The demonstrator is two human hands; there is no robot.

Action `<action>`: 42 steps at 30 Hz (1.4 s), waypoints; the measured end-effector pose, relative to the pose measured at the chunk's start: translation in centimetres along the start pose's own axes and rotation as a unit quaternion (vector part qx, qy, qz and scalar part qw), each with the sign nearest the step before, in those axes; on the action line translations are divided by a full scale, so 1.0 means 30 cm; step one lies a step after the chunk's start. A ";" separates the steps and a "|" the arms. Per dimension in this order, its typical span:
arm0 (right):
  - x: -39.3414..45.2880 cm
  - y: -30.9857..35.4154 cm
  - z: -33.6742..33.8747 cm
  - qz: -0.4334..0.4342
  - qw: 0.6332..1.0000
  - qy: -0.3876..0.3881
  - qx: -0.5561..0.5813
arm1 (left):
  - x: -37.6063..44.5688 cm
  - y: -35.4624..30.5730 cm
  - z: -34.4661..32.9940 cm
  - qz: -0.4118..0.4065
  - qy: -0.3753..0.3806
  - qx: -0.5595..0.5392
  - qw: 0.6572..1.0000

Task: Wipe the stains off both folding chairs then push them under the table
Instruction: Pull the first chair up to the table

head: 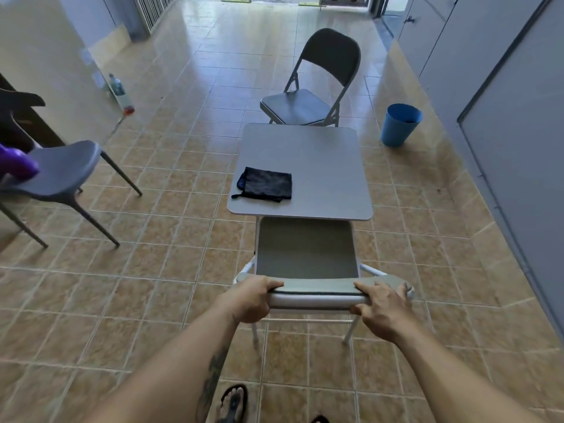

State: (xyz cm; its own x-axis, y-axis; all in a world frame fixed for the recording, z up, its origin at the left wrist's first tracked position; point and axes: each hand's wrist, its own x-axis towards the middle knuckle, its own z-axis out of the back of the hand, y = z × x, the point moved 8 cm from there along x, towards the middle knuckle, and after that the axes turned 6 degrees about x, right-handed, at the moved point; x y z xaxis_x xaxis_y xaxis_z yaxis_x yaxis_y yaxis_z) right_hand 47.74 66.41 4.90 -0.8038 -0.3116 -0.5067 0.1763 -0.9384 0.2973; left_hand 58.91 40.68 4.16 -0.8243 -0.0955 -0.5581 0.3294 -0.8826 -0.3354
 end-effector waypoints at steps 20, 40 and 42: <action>0.167 0.147 0.088 -0.004 1.000 -0.010 0.019 | 0.158 0.067 0.182 -0.009 -0.095 0.042 0.995; 0.274 0.207 0.151 0.001 1.000 -0.011 0.012 | 0.219 0.096 0.269 0.120 -0.148 0.088 0.978; 0.264 0.209 0.153 0.002 1.000 -0.006 0.013 | 0.187 0.094 0.284 0.140 -0.167 0.059 0.974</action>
State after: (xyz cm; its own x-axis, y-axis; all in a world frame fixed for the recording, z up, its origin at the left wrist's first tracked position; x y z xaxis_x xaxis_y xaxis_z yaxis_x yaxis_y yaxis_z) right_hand 39.87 58.74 6.46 -0.8096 -0.3136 -0.4962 0.1647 -0.9328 0.3206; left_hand 51.29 33.74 6.56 -0.8198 -0.4674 -0.3308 0.5241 -0.8452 -0.1045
